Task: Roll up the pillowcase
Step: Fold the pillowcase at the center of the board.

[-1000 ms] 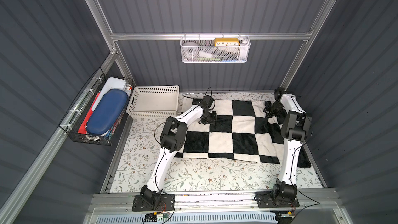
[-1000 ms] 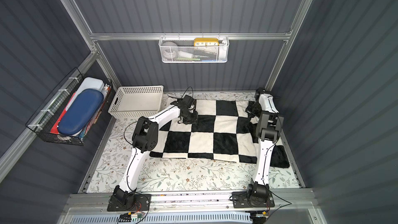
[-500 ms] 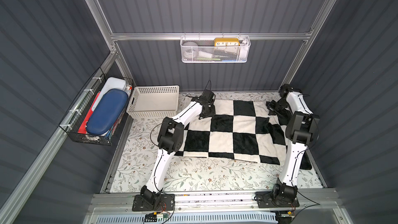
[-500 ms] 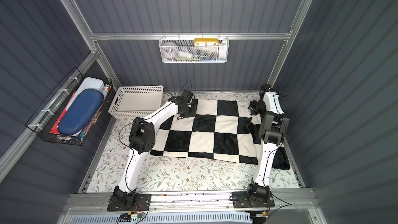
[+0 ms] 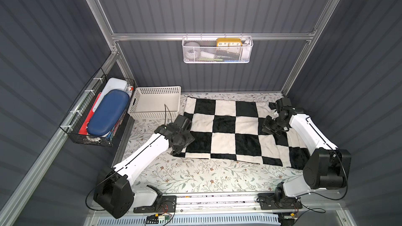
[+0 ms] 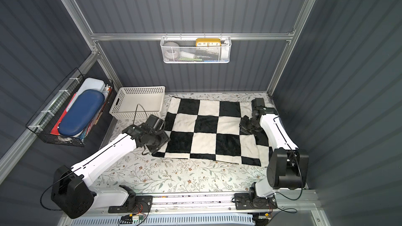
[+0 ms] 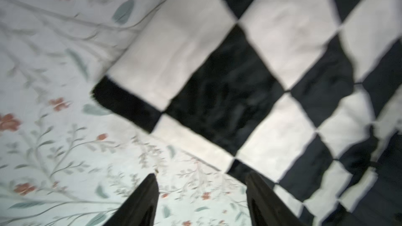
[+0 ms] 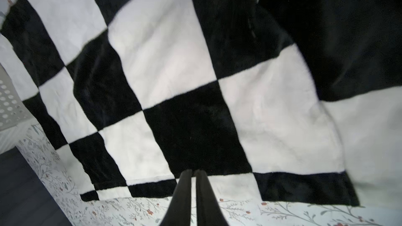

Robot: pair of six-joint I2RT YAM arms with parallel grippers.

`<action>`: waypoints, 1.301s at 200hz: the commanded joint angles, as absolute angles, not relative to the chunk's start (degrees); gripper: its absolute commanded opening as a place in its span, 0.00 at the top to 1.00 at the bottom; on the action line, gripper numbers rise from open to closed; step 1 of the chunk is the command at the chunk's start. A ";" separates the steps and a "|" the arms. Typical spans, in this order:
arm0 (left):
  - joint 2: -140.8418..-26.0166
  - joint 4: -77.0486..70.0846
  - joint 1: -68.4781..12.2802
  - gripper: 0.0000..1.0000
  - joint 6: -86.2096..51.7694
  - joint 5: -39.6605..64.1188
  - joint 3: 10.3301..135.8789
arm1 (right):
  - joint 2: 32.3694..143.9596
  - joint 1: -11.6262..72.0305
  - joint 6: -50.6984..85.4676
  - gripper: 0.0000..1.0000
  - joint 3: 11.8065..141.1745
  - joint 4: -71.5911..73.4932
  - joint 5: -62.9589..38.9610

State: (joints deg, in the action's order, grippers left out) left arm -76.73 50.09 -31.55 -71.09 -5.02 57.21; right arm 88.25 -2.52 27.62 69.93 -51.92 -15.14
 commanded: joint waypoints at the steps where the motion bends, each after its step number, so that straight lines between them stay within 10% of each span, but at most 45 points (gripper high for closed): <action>1: -76.93 57.85 -31.46 0.20 -88.83 -6.39 56.94 | 88.03 -1.76 25.67 0.88 67.70 -53.54 -17.90; 60: -82.92 60.96 -30.76 0.15 -98.05 -7.31 57.08 | 84.33 -1.23 25.61 0.84 64.77 -52.47 -18.85; 260: -97.02 42.09 -25.22 0.46 -89.50 -17.22 50.92 | 82.10 -0.70 25.62 0.84 62.84 -50.46 -20.75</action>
State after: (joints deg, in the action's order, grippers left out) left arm -93.01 44.88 -25.56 -91.31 -13.74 51.42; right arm 82.74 -0.95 26.04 63.00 -50.26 -20.40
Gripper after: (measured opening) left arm 0.536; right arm 0.161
